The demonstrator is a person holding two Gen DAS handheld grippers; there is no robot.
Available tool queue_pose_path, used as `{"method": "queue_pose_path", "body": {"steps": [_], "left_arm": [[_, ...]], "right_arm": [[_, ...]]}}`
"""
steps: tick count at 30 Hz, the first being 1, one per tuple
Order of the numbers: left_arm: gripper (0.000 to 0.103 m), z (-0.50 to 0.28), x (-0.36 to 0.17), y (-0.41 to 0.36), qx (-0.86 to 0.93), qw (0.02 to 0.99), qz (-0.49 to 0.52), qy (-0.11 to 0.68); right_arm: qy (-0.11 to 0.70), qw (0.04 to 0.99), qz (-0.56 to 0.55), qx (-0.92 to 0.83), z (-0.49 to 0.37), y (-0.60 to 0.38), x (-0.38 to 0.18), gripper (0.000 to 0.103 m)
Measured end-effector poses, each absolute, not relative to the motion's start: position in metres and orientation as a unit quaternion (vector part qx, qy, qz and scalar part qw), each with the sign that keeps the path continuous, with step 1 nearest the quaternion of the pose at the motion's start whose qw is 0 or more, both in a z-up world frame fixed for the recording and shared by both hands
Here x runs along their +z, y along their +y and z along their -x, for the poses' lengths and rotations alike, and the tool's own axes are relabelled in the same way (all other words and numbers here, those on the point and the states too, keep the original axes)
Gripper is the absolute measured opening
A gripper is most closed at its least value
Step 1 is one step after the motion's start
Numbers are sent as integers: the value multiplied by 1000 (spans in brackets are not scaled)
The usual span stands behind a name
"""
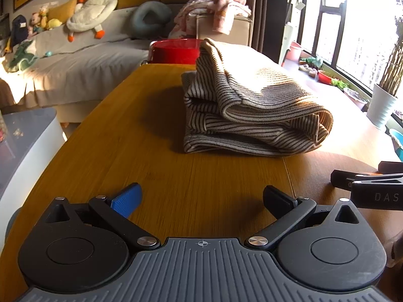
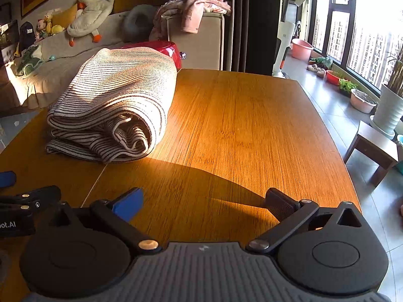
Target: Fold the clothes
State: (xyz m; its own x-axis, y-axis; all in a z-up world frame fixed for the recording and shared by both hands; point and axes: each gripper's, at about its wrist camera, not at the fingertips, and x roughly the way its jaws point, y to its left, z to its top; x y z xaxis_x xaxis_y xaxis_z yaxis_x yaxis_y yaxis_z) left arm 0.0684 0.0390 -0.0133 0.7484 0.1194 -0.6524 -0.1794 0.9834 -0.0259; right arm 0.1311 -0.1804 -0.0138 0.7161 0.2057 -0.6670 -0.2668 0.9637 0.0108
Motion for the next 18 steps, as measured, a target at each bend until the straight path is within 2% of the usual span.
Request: {"method": "queue_pose_path", "body": {"steps": [18], "left_arm": [[103,-69,-14,39,87,933,40,347]], "right_arm": [[355,927,38,117,-119,-185,-15,103]]}}
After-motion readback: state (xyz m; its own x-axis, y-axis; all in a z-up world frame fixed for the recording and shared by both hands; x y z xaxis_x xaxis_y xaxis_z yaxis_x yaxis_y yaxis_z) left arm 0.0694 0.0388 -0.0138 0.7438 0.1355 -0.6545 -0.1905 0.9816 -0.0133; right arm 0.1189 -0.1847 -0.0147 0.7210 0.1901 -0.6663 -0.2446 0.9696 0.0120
